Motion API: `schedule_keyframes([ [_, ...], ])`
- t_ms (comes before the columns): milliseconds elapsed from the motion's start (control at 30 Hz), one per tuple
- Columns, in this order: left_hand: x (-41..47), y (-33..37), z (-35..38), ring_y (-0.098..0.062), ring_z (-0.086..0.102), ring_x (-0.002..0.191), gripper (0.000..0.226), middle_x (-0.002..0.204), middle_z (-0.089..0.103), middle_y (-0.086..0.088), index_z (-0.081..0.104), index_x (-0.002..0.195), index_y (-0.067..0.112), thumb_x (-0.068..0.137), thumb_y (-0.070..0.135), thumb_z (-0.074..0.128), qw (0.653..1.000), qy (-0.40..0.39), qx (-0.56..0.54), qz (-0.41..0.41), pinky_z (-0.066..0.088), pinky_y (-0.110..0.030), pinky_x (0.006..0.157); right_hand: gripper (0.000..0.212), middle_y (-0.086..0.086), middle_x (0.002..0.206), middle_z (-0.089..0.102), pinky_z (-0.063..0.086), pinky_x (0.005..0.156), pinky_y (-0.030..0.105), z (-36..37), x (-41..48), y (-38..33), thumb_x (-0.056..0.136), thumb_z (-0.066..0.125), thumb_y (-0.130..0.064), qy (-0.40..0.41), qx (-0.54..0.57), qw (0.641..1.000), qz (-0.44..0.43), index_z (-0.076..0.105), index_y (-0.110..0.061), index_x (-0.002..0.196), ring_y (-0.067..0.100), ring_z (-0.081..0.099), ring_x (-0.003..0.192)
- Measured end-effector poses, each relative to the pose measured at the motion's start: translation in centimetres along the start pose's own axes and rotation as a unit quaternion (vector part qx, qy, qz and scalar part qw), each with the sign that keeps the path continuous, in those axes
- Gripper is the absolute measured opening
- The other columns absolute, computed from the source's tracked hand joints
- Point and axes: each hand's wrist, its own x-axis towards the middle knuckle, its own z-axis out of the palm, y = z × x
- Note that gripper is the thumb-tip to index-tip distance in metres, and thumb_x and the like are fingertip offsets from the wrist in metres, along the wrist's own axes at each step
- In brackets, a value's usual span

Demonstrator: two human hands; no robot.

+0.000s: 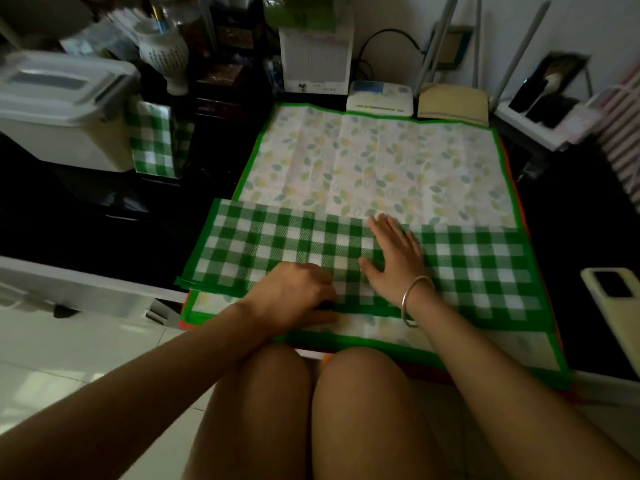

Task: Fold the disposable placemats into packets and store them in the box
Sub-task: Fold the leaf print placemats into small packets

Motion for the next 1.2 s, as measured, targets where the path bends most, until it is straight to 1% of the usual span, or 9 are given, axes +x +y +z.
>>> schedule_keyframes([
  [100,0.3,0.2,0.1,-0.022,0.060,0.070,0.022,0.080,0.062,-0.003,0.070,0.086,0.015,0.084,0.037,0.071,0.999,-0.006,0.022,0.031,0.051,-0.032,0.052,0.055,0.000,0.152,0.034,0.015,0.118,0.036,-1.1,-0.4,0.2,0.087,0.066,-0.018,0.075,0.214,0.974,0.002,0.046,-0.027,0.138,0.016,0.018,0.144],
  [200,0.1,0.4,0.2,-0.023,0.059,0.066,0.021,0.078,0.061,-0.006,0.068,0.084,0.012,0.088,0.030,0.057,0.998,0.027,0.038,0.043,0.049,-0.032,0.048,0.016,0.000,0.122,0.060,0.039,0.103,0.041,-2.0,-2.1,0.3,0.084,0.068,-0.023,0.116,0.137,0.980,-0.087,0.070,-0.023,0.100,0.019,0.046,0.120],
  [333,0.5,0.6,0.3,-0.021,0.056,0.059,0.019,0.071,0.060,-0.005,0.066,0.073,0.011,0.086,0.017,0.055,0.990,0.038,0.102,0.086,0.044,-0.028,0.041,0.032,-0.002,0.102,0.063,0.050,0.078,0.037,-1.8,-5.7,1.0,0.082,0.058,-0.049,0.054,-0.059,0.973,-0.214,0.070,-0.021,0.092,0.018,0.055,0.097],
  [500,0.6,0.7,0.0,-0.020,0.052,0.052,0.022,0.066,0.056,-0.004,0.062,0.069,0.010,0.086,0.015,0.048,0.994,0.051,0.074,0.055,0.040,-0.027,0.041,0.027,0.006,0.105,0.069,0.056,0.078,0.035,-1.6,-7.7,2.5,0.087,0.059,-0.033,0.088,-0.163,0.946,-0.266,0.072,-0.013,0.099,0.022,0.065,0.098],
  [667,1.4,0.6,-0.7,-0.022,0.063,0.070,0.039,0.086,0.067,-0.001,0.066,0.090,0.016,0.093,0.036,0.034,0.996,0.029,-0.034,-0.082,0.046,-0.030,0.053,0.014,0.006,0.084,0.069,0.053,0.057,0.032,-3.7,-6.9,0.6,0.086,0.065,-0.010,0.026,-0.147,0.982,-0.120,0.065,-0.015,0.099,0.025,0.067,0.071],
  [867,5.6,-1.4,-3.5,-0.020,0.057,0.070,0.026,0.081,0.060,-0.003,0.054,0.104,0.020,0.105,0.034,0.031,0.972,-0.111,-0.026,-0.207,0.050,-0.036,0.070,0.030,-0.011,0.095,0.055,0.043,0.083,0.029,-8.9,-0.3,0.3,0.103,0.035,-0.031,-0.236,-0.017,0.971,-0.013,0.060,-0.021,0.117,0.012,0.054,0.090],
  [1000,8.4,-3.7,-3.3,-0.016,0.055,0.077,0.028,0.085,0.056,0.004,0.054,0.113,0.028,0.105,0.039,0.030,0.972,-0.163,0.086,-0.148,0.045,-0.031,0.070,0.027,-0.011,0.098,0.055,0.043,0.076,0.031,-8.7,2.0,1.4,0.102,0.032,-0.037,-0.201,-0.134,0.969,-0.052,0.057,-0.030,0.107,0.015,0.053,0.092],
  [1100,8.7,-5.0,-2.0,-0.017,0.056,0.094,0.029,0.111,0.054,0.003,0.051,0.125,0.031,0.104,0.040,0.032,0.978,-0.120,0.154,-0.070,0.040,-0.030,0.068,0.031,-0.007,0.109,0.053,0.035,0.075,0.028,-7.6,2.0,2.2,0.102,0.030,-0.039,-0.132,-0.203,0.968,-0.060,0.057,-0.027,0.111,0.013,0.047,0.102],
  [1200,8.7,-6.1,-0.7,-0.017,0.056,0.089,0.028,0.106,0.054,0.004,0.051,0.120,0.028,0.105,0.039,0.031,0.981,-0.074,0.167,-0.072,0.036,-0.030,0.063,0.029,-0.004,0.107,0.059,0.038,0.078,0.026,-5.8,1.7,3.1,0.101,0.036,-0.037,-0.053,-0.170,0.983,-0.048,0.059,-0.019,0.105,0.015,0.048,0.101],
])
